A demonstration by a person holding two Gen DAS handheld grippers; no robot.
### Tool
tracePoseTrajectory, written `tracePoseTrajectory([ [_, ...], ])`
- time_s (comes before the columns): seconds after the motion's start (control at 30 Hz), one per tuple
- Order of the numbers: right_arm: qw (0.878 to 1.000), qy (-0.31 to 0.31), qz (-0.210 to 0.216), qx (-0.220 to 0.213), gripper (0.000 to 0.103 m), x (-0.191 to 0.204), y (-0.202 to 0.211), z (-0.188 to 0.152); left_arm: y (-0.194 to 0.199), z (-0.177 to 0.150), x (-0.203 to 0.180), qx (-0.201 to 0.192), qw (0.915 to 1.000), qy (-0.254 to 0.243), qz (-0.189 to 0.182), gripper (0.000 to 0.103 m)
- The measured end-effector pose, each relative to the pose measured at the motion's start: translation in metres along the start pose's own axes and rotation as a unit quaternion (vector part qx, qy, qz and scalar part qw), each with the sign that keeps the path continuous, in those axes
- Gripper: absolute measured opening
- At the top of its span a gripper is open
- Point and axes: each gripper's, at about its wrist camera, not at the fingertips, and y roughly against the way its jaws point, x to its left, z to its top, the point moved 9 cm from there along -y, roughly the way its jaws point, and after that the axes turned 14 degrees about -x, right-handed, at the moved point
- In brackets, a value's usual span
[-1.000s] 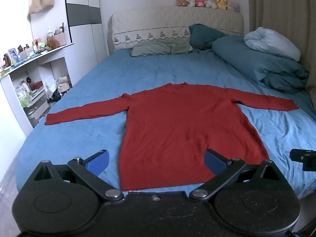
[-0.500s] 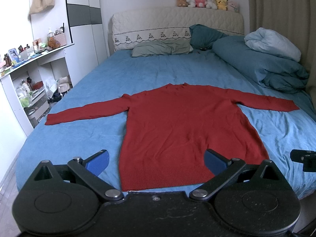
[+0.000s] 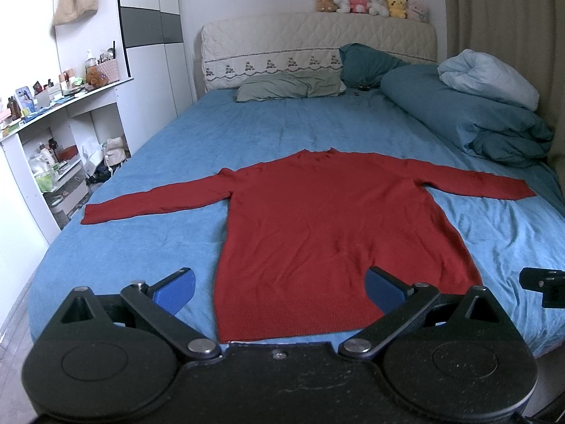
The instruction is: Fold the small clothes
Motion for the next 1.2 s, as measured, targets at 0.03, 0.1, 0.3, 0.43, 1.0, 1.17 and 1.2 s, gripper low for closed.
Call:
tracePoseTrajectory([
  [0.03, 1.0, 0.0, 0.0, 0.0, 0.103, 0.0, 0.0, -0.001, 0.0, 0.0, 0.0, 0.0, 1.0, 0.0, 0.0, 0.103],
  [0.1, 1.0, 0.0, 0.0, 0.0, 0.103, 0.0, 0.0, 0.0, 0.0, 0.0, 0.001, 0.001, 1.0, 0.001, 0.0, 0.103],
  [0.3, 1.0, 0.0, 0.0, 0.0, 0.103, 0.001, -0.001, 0.0, -0.001, 0.001, 0.001, 0.0, 1.0, 0.001, 0.0, 0.103],
  [0.43, 1.0, 0.0, 0.001, 0.0, 0.103, 0.002, -0.002, -0.001, -0.001, 0.001, 0.001, 0.001, 1.0, 0.001, 0.001, 0.103],
  [1.0, 1.0, -0.003, -0.007, 0.001, 0.103, -0.001, -0.004, 0.007, -0.012, 0.024, 0.006, -0.018, 0.9998, -0.001, 0.0, 0.103],
  [1.17, 0.999, -0.026, -0.042, -0.015, 0.103, -0.05, -0.032, 0.053, -0.057, 0.077, -0.004, -0.048, 0.9985, -0.02, -0.017, 0.103],
  [1.2, 0.998, -0.028, -0.051, -0.016, 0.103, -0.059, -0.039, 0.058, -0.074, 0.09, -0.009, -0.053, 0.998, -0.023, -0.026, 0.103],
])
